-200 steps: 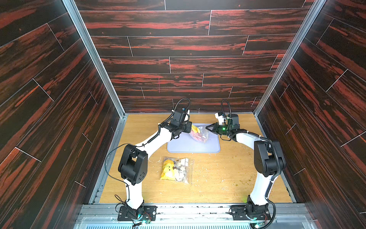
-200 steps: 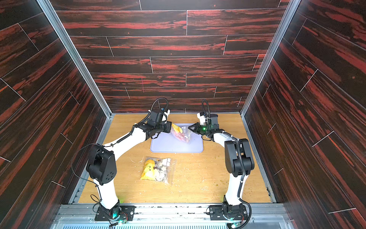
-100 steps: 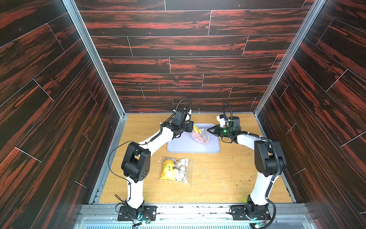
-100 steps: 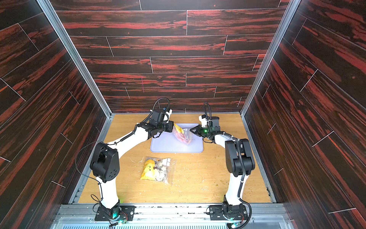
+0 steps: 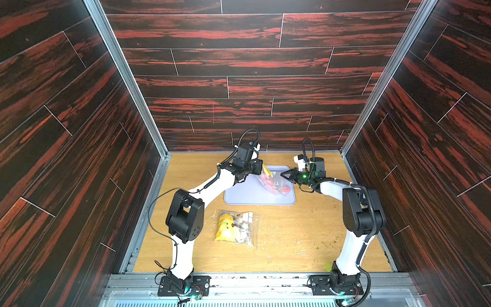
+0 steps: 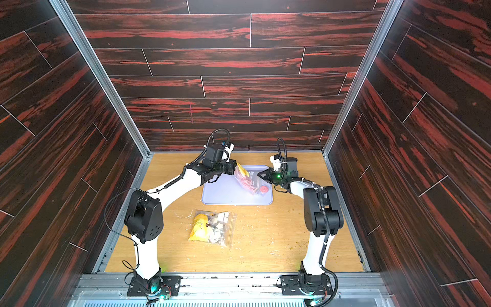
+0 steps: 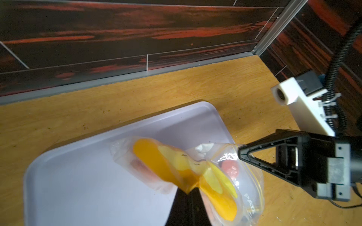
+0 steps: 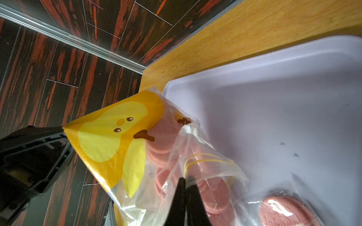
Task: Pour cookies out of the ziploc bag
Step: 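Pour the cookies out of the ziploc bag onto the tray.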
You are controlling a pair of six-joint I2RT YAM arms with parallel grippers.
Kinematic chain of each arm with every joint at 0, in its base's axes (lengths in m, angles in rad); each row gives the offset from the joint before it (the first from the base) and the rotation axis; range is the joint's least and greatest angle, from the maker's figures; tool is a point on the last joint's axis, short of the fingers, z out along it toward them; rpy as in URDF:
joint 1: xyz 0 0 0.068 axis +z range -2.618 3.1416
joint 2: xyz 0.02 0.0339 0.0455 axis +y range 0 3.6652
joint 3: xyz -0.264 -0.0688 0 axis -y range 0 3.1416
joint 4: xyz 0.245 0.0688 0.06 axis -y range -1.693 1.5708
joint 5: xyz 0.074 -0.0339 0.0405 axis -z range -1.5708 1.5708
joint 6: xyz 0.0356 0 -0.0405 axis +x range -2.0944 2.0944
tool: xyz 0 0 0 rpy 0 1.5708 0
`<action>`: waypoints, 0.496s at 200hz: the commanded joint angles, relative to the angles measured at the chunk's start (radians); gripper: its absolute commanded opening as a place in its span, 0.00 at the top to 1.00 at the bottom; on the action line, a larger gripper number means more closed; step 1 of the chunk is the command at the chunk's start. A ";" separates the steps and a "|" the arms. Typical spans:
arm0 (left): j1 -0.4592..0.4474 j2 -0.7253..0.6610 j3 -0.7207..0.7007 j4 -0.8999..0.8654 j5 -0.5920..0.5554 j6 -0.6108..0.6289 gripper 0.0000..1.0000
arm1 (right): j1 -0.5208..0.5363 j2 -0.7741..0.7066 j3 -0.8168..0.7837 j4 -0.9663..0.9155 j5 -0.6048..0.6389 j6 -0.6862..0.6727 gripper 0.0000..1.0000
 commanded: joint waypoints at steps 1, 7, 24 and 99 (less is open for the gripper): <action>0.000 -0.003 0.034 0.033 -0.020 0.026 1.00 | -0.003 0.004 0.005 0.024 -0.023 0.009 0.93; 0.000 -0.002 0.037 0.033 -0.019 0.028 1.00 | -0.002 0.005 0.005 0.026 -0.023 0.012 0.93; 0.000 -0.001 0.041 0.038 -0.020 0.034 1.00 | -0.002 0.004 0.005 0.027 -0.025 0.013 0.90; 0.000 -0.031 0.015 0.056 -0.066 0.059 1.00 | -0.005 -0.022 -0.004 0.011 -0.041 0.014 0.74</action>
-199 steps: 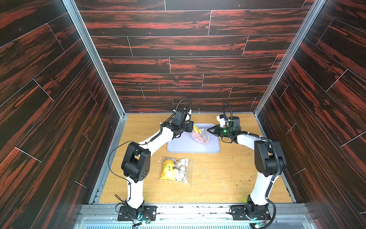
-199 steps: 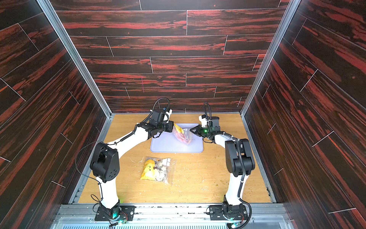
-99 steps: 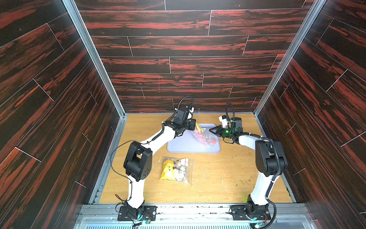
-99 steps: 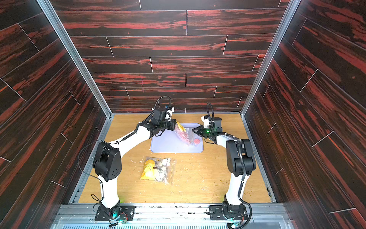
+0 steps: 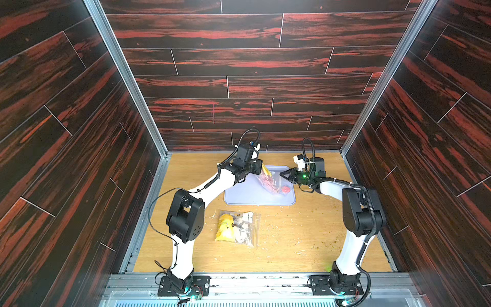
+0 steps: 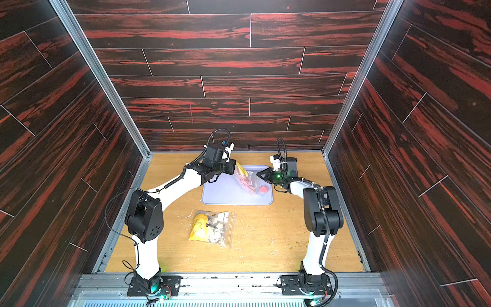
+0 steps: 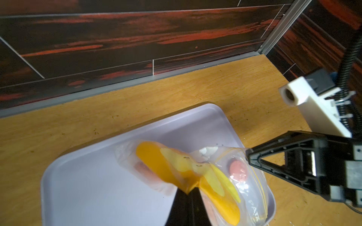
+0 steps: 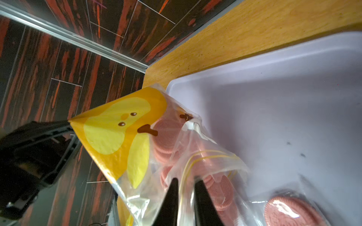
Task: Pour cookies out of the ziploc bag
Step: 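Pour the cookies out of the ziploc bag onto the tray.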
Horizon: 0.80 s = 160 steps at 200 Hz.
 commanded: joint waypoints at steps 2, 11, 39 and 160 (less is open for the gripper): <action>0.000 -0.036 0.009 0.051 -0.028 0.018 1.00 | -0.004 -0.023 -0.004 0.008 -0.026 0.005 0.74; 0.000 -0.040 0.009 0.051 -0.029 0.018 1.00 | -0.004 -0.025 -0.009 0.016 -0.026 0.008 0.73; 0.000 -0.045 0.014 0.049 -0.028 0.019 1.00 | -0.003 -0.033 -0.016 0.016 -0.034 0.009 0.69; 0.000 -0.084 0.009 0.031 -0.061 0.050 1.00 | -0.003 -0.085 -0.053 0.022 -0.073 0.023 0.52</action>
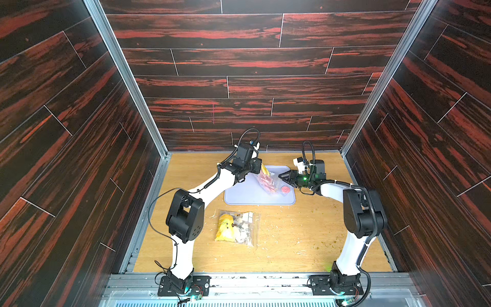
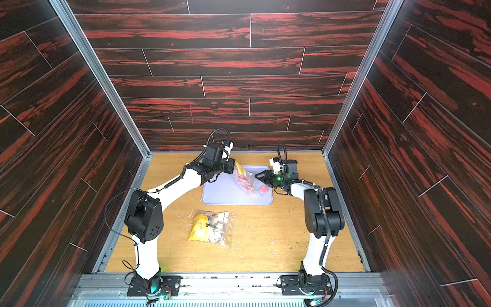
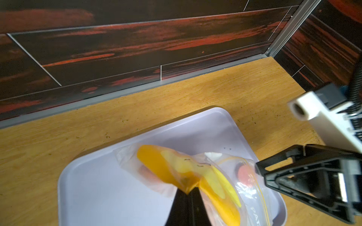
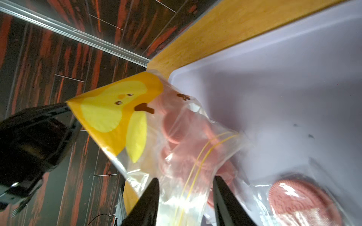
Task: Pour cookies out of the ziploc bag
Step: 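Pour the cookies out of the ziploc bag onto the tray.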
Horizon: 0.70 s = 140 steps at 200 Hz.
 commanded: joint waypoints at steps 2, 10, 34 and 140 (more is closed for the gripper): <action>0.000 -0.081 0.009 0.022 -0.022 0.024 1.00 | -0.003 -0.053 -0.006 0.020 -0.039 0.010 0.52; 0.000 -0.085 0.005 0.023 -0.025 0.027 1.00 | -0.004 -0.052 -0.007 0.022 -0.043 0.014 0.52; 0.000 -0.095 0.004 0.019 -0.036 0.038 1.00 | -0.003 -0.050 -0.008 0.024 -0.051 0.013 0.53; 0.000 -0.135 -0.048 0.011 -0.073 0.053 1.00 | -0.003 -0.044 -0.009 0.020 -0.064 0.010 0.52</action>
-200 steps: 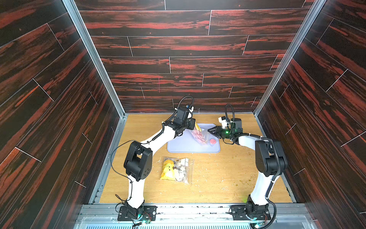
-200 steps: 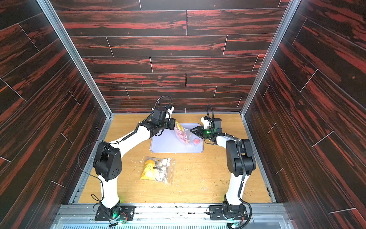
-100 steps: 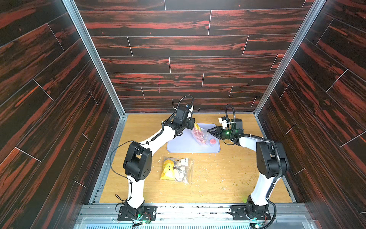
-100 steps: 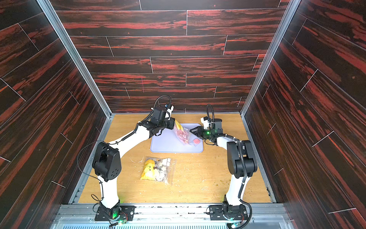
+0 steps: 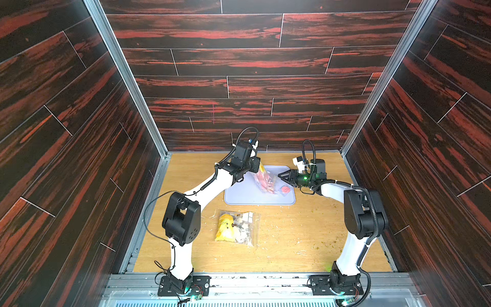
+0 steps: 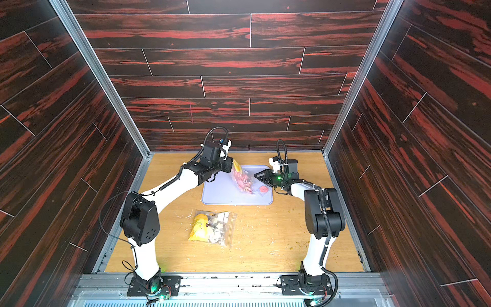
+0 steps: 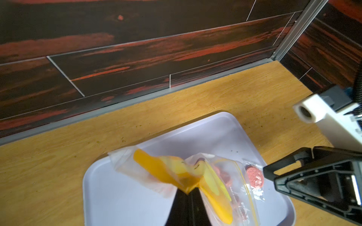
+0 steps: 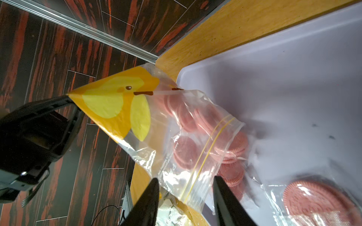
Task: Pour cookies out of the ziploc bag
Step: 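Pour the cookies out of the ziploc bag onto the tray.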
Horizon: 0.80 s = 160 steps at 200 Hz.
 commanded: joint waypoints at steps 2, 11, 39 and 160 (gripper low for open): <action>0.000 -0.080 -0.017 0.016 -0.019 0.010 1.00 | -0.003 -0.040 -0.009 0.012 -0.020 0.003 0.52; 0.000 -0.085 -0.020 0.016 -0.020 0.010 1.00 | -0.002 -0.039 -0.007 0.013 -0.027 0.006 0.52; 0.000 -0.095 -0.033 0.017 -0.026 0.012 1.00 | 0.002 -0.029 -0.002 0.012 -0.063 0.021 0.52; -0.002 -0.090 -0.040 0.026 -0.009 0.000 1.00 | 0.026 0.080 -0.050 0.136 -0.119 0.158 0.45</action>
